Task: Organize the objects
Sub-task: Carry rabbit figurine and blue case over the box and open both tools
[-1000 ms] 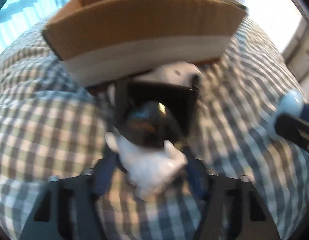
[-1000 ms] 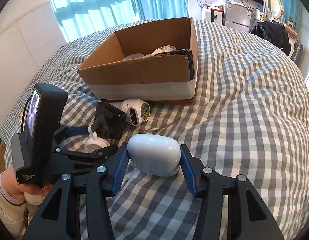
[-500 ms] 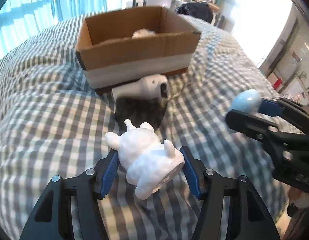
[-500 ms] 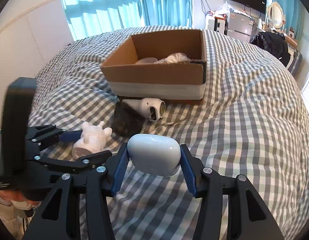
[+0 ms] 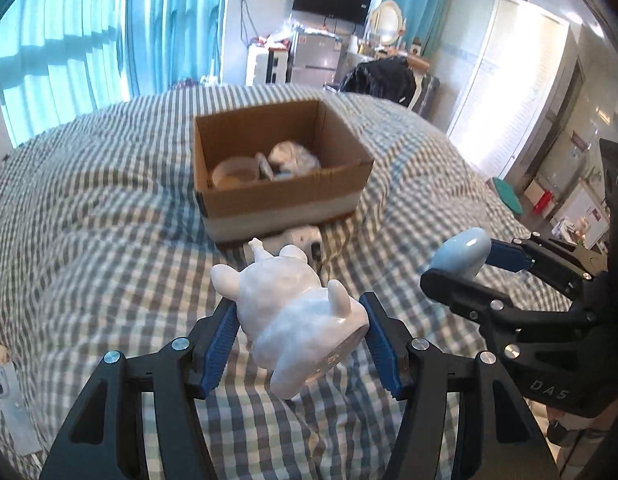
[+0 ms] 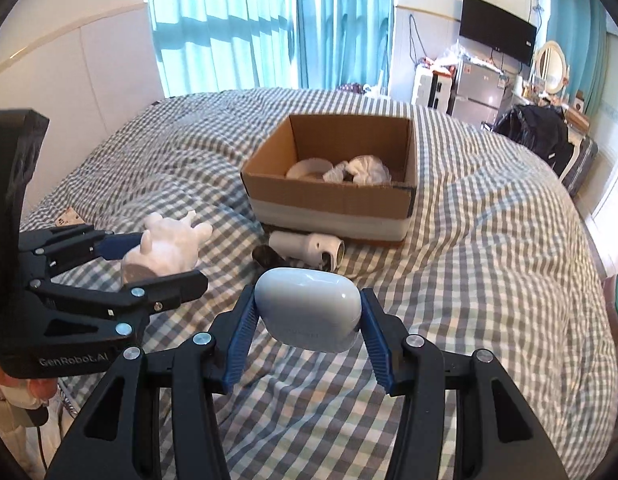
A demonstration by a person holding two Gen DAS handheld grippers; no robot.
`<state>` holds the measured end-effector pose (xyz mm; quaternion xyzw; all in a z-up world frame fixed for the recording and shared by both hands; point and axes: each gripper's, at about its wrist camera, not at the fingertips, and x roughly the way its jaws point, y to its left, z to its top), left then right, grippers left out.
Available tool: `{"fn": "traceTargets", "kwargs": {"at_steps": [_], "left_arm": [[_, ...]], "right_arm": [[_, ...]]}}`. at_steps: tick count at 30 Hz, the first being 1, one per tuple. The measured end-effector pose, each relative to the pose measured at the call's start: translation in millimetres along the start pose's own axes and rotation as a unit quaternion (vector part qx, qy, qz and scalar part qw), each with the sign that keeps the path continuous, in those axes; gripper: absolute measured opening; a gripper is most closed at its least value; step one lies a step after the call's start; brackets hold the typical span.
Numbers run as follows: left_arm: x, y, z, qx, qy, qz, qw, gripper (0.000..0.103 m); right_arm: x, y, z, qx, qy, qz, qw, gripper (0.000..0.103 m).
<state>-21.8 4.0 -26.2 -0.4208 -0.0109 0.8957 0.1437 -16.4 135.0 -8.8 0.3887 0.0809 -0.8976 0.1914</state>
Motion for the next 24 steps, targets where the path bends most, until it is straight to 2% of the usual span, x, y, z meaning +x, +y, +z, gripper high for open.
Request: {"fn": "traceTargets", "kwargs": {"at_steps": [8,14,19,23,24], "left_arm": [[-12.7,9.4,44.6,-0.005,-0.046,0.032,0.9984,0.062],[-8.5,21.9,95.8,-0.01,-0.075,0.041,0.9963,0.062],[9.7,31.9,143.2,-0.012,-0.087,0.045,0.9951,0.062],[34.9,34.7,175.2,-0.001,-0.085,0.048,0.9952,0.062],[43.9,37.5,183.3,-0.001,-0.083,0.061,0.9947,0.062]], "right_arm": [[-12.6,-3.6,40.9,-0.012,-0.036,-0.005,0.999,0.05],[-12.7,-20.9,97.4,-0.012,-0.076,-0.012,0.997,0.05],[-4.4,-31.4,141.6,-0.023,-0.095,-0.02,0.995,0.05],[22.1,-43.9,181.7,-0.014,-0.1,-0.016,0.995,0.05],[30.6,-45.8,188.3,-0.014,-0.097,-0.021,0.995,0.05]]}}
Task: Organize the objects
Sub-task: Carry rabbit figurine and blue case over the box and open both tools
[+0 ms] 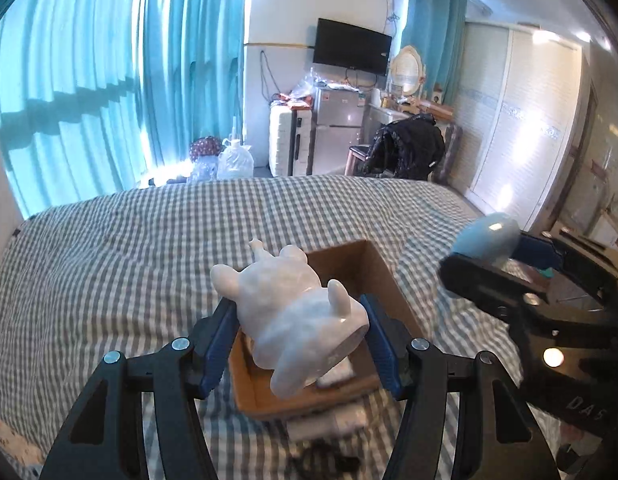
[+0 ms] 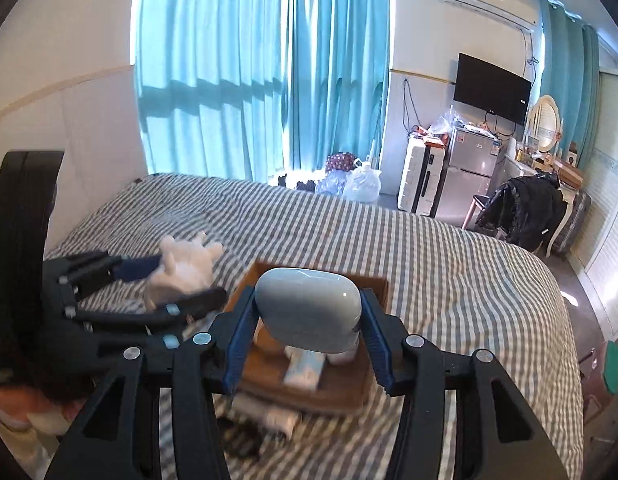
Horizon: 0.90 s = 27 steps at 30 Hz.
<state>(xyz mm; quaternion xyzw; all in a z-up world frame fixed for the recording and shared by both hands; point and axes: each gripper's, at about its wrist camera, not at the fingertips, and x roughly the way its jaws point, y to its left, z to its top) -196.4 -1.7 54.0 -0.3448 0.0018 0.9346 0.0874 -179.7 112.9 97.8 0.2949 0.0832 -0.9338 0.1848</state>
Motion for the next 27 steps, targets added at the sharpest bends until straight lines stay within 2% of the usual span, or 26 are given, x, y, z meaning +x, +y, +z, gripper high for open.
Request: {"fn": "traceTargets", "kwargs": {"at_steps": [5,13,17,23,27], "left_arm": [[57.9,16.9,13.2,-0.018,0.03,-0.005,0.9994,0.062],[134.7,30.4,4.9,0.0,0.066,0.007,0.9978,0.062],[158.3,18.3,-7.7,0.044,0.068,0.005,0.9967,0.062],[188.9,13.3,-15.0,0.051,0.089,-0.031,0.9943,0.062],[203.0,9.0,-23.7,0.063,0.106,-0.035,0.9917,0.06]], "right_arm": [[56.4,-19.3,11.1,0.02,0.019,-0.001,1.0,0.05],[154.5,-45.0,-11.5,0.013,0.094,-0.001,0.996,0.05],[178.6,-61.7,-24.8,0.022,0.113,0.028,0.993,0.05],[205.0,-62.5,-33.0,0.004,0.135,0.03,0.99,0.05],[211.3,-60.5,-39.3,-0.001,0.141,0.029,0.99,0.05]]}}
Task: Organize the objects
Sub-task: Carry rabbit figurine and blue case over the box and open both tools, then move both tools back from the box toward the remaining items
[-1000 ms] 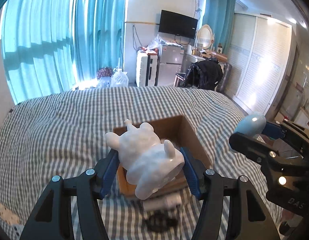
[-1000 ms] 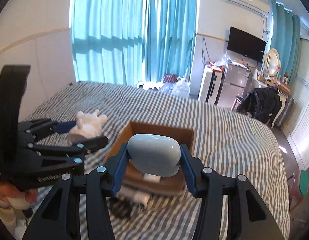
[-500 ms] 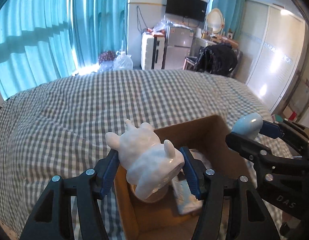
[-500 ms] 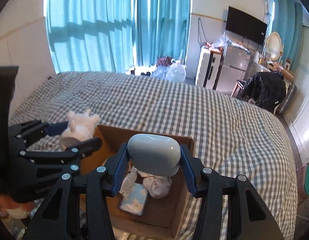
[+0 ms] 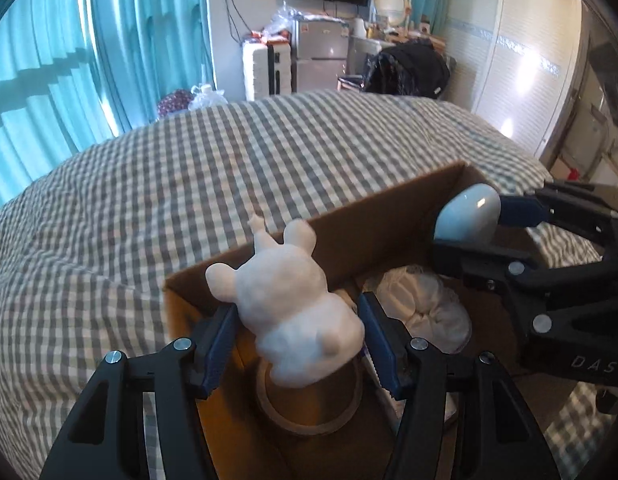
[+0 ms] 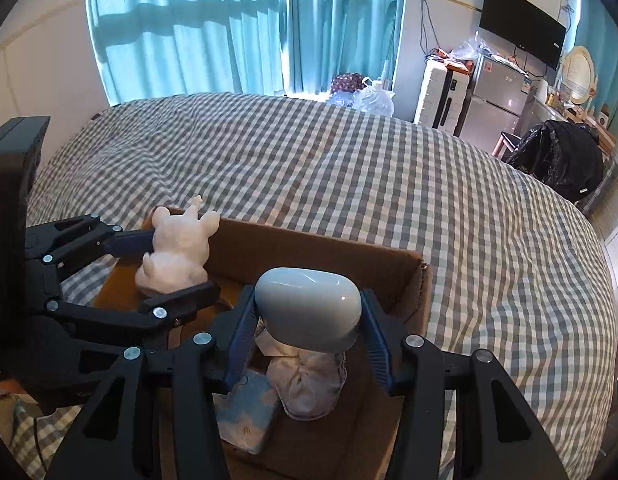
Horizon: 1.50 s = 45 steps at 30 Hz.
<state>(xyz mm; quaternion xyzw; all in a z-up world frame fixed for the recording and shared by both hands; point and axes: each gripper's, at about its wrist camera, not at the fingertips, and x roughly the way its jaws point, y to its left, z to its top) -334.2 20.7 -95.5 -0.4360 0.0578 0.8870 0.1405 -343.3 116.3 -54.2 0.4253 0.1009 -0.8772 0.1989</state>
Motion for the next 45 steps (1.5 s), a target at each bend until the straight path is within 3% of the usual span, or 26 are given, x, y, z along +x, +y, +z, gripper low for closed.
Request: {"fn": "traceTargets", "kwargs": {"at_steps": [8,9,10,11,12,15,19,21,24,28,33,39,45], "left_arm": [[-3.2,-6.9,-3.9,0.008,-0.013,-0.008,0.9999,0.06],[-8.7,-4.9,-7.7,0.007,-0.014,-0.008,0.9998,0.062],[-11.0,-5.6,-8.7,0.007,-0.014,-0.008,0.9999,0.065],[-14.2,-6.9,-8.7,0.006,-0.014,-0.003,0.9999,0.076],[-21.1,-6.9,-11.5,0.004,-0.018,0.0,0.9998,0.083],[-42.0,-10.8,-8.9,0.0,-0.029,0.004,0.9996,0.084],[-87.9,-15.7,0.8,0.003,-0.049,0.016,0.9986,0.086],[-121.9,-20.0,5.4,0.01,-0.077,0.036,0.9963,0.095],[-173.8,-26.2,7.8,0.016,-0.115,0.054,0.9917,0.099],[-230.7,-31.2,12.0,0.015,-0.141,0.083,0.9863,0.101],[-283.7,-30.9,3.5,-0.002,-0.168,0.094,0.9813,0.102],[-315.1,-37.2,-32.8,-0.023,-0.181,0.113,0.9767,0.103],[-300.9,-47.0,-71.9,-0.031,-0.176,0.124,0.9761,0.103]], "right_arm": [[-0.2,-2.6,-4.1,0.011,0.006,0.001,1.0,0.051],[-4.3,-4.2,-3.1,0.021,0.001,0.01,1.0,0.055],[-8.8,-4.3,-2.3,0.026,-0.006,0.015,1.0,0.067],[-18.7,-5.3,-0.9,0.032,-0.023,0.016,0.999,0.078],[-25.6,-5.7,0.1,0.035,-0.033,0.014,0.999,0.081],[-53.5,-4.3,4.7,0.04,-0.06,-0.007,0.997,0.091],[-102.1,-1.5,9.9,0.037,-0.083,-0.028,0.995,0.091],[-132.9,3.2,12.2,0.033,-0.101,-0.032,0.994,0.091],[-190.4,10.5,12.1,0.03,-0.139,-0.043,0.989,0.093],[-252.8,20.0,8.0,0.025,-0.176,-0.051,0.983,0.096],[-320.0,36.7,-10.2,0.009,-0.213,-0.059,0.975,0.1],[-350.3,55.2,-44.6,-0.01,-0.221,-0.065,0.973,0.101],[-340.9,66.1,-90.4,-0.002,-0.211,-0.047,0.976,0.101]]}}
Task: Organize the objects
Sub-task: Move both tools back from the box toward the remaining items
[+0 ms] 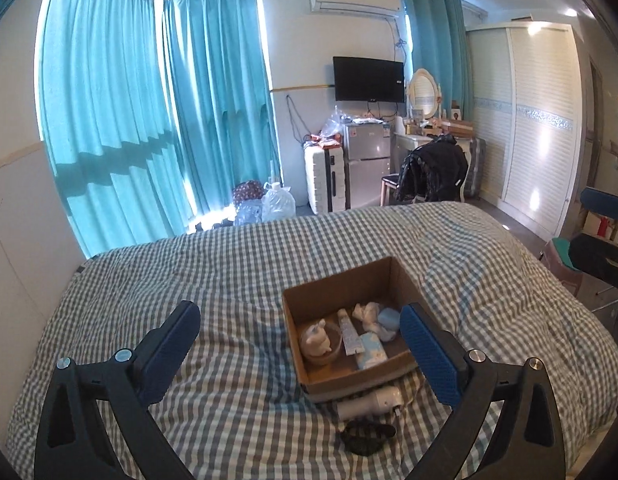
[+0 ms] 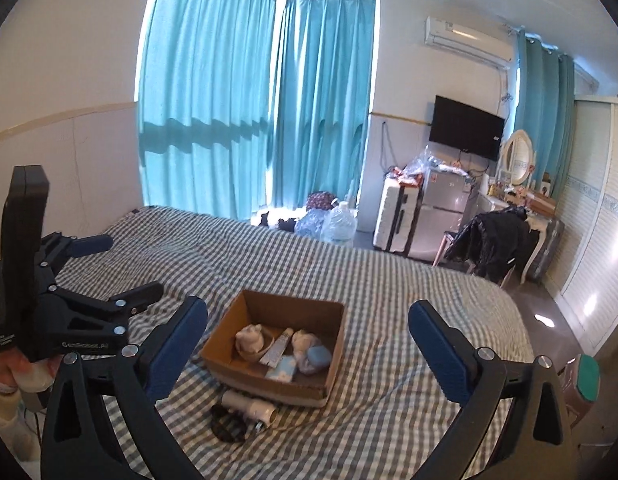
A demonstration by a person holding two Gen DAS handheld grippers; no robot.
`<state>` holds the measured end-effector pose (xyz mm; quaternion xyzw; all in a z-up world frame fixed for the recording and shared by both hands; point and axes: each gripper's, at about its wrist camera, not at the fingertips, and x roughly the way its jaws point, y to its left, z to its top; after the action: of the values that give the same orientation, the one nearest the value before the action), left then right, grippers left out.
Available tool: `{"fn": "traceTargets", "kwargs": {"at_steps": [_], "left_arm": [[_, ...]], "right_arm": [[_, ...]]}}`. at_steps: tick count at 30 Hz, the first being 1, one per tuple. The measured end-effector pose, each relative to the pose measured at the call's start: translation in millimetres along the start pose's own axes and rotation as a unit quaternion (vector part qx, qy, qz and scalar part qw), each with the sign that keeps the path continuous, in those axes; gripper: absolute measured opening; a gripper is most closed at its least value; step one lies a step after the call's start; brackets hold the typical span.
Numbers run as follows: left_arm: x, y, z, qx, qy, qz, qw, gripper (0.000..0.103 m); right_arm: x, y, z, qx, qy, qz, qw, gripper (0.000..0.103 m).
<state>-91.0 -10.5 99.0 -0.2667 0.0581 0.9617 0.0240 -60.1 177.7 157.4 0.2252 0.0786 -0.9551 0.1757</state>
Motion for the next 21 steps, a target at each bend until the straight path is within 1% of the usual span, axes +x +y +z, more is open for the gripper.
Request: {"fn": "traceTargets", "kwargs": {"at_steps": [2,4,5,7,8,11,14,16,17,21], "left_arm": [[4.6,-3.9,-15.6,-0.002,0.006,0.009,0.9999,0.103],[13.3,-7.5,-33.0,-0.004,0.019,0.005,0.9998,0.103],[19.0,-8.7,-41.7,-0.008,0.027,0.0,0.9996,0.103],[31.2,-11.9,-57.6,-0.015,0.042,0.008,0.999,0.103],[39.7,-14.2,-67.5,-0.015,0.05,0.011,0.9986,0.103],[57.0,-17.7,-88.5,-0.021,0.066,0.015,0.9975,0.103],[75.5,-20.3,-107.7,-0.032,0.083,0.018,0.9959,0.103],[87.4,-22.6,-118.8,-0.041,0.1,0.011,0.9941,0.103],[95.4,-24.5,-126.1,-0.046,0.111,0.001,0.9928,0.103],[115.8,-35.2,-148.2,-0.046,0.142,-0.006,0.9887,0.103]], "right_arm": [[3.9,3.8,-17.7,0.002,0.002,-0.001,1.0,0.101],[8.0,5.0,-31.9,0.005,0.002,-0.007,1.0,0.101],[14.9,3.8,-42.0,0.008,0.005,-0.008,1.0,0.101],[27.4,1.9,-56.9,0.011,0.014,-0.01,1.0,0.101],[36.9,0.7,-66.2,0.011,0.021,-0.017,1.0,0.101],[73.4,-2.1,-97.3,0.011,0.061,-0.027,0.998,0.101],[105.4,-5.7,-129.3,0.026,0.098,-0.02,0.995,0.101],[120.1,-6.1,-142.5,0.031,0.111,-0.025,0.993,0.101],[125.3,-5.5,-146.5,0.032,0.115,-0.027,0.993,0.101],[150.5,-6.0,-164.8,0.037,0.141,-0.035,0.989,0.101]]}}
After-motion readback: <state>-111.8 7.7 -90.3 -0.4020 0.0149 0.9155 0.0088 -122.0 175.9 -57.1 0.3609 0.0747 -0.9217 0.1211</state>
